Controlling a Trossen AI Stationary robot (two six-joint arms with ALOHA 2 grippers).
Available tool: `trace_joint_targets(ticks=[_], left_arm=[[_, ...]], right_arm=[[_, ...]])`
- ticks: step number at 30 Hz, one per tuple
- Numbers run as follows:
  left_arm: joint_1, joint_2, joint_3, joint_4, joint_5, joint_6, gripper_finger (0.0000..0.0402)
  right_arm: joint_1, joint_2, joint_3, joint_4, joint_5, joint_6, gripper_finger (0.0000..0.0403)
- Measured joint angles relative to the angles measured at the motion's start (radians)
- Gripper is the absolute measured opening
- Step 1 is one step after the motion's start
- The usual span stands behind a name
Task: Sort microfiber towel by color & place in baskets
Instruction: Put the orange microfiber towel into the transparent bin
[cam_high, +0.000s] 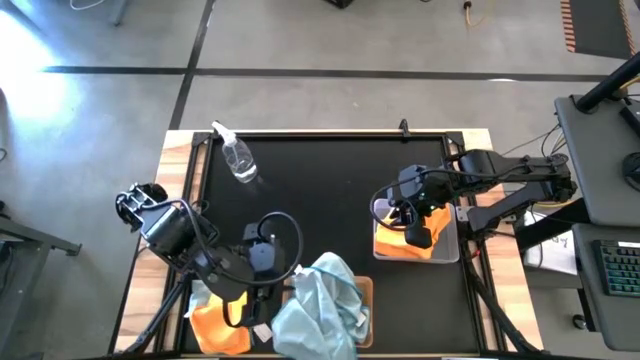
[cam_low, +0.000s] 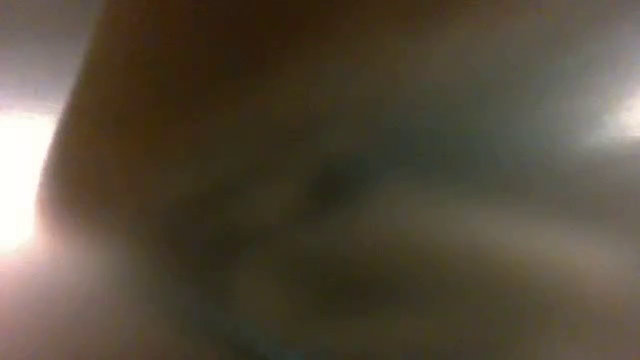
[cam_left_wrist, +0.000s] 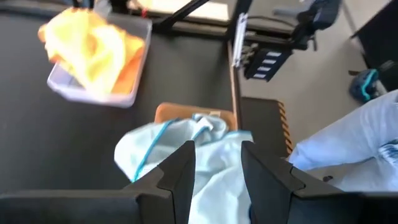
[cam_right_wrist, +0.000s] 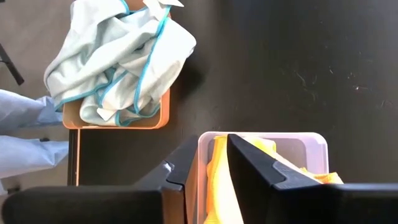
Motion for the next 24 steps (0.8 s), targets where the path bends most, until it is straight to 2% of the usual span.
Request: trace_joint_targets(ticks=[7, 14, 19, 24], left_arm=[[-0.007, 0.035, -0.003, -0.100, 0.003, -0.111, 0.0115], [-0.017, 0.105, -0.003, -0.272, 0.037, -0.203, 0.0116], [-0.026, 0.154, -0.008, -0.264, 0.113, -0.235, 0.0116], [-0.040, 0.202, -0.013, -0.270, 0.119, -0.261, 0.0116]], right_arm=[[0.000, 0.000, 0.000, 0.000, 0.001, -0.016, 0.0083], [0.000, 0.000, 0.000, 0.000, 0.002, -0.018, 0.0075], [0.000, 0.000, 0.000, -0.004, 0.002, -0.018, 0.0079], [0.000, 0.000, 0.000, -0.028, 0.002, -0.018, 0.0084]])
